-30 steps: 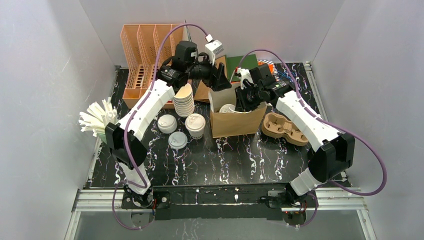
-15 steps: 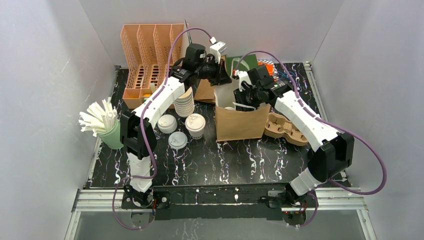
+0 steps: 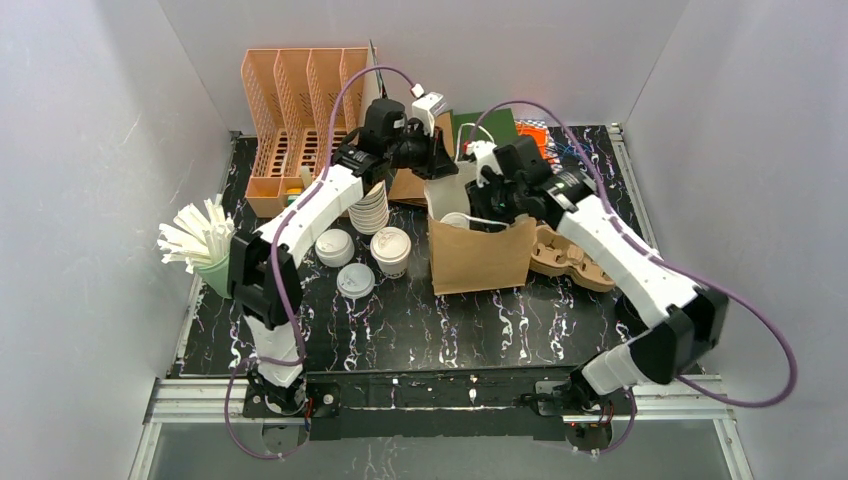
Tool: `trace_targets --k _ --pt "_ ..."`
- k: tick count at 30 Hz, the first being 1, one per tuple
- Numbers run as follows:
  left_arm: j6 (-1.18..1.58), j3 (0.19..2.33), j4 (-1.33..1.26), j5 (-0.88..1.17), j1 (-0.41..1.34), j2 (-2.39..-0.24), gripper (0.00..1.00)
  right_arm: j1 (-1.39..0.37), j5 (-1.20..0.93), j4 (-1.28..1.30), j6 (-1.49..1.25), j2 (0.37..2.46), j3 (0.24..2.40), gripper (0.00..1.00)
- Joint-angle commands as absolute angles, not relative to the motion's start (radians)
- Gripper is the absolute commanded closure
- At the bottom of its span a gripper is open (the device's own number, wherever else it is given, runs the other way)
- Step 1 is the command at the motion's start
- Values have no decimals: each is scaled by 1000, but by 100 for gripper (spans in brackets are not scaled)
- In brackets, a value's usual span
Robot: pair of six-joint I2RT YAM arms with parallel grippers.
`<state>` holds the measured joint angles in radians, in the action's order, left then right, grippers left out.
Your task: Pack the takeout coffee
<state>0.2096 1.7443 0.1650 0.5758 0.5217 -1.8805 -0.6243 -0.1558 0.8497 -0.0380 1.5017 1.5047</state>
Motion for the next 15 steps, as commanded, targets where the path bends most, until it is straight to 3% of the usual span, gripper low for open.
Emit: trace_targets --k 1,15 --pt "140 1675 202 508 525 -1706 100 -625 -145 753 -102 1343 1503 99" --pt "11 1548 183 345 545 -1587 99 -624 -19 913 -319 1375 1988 99"
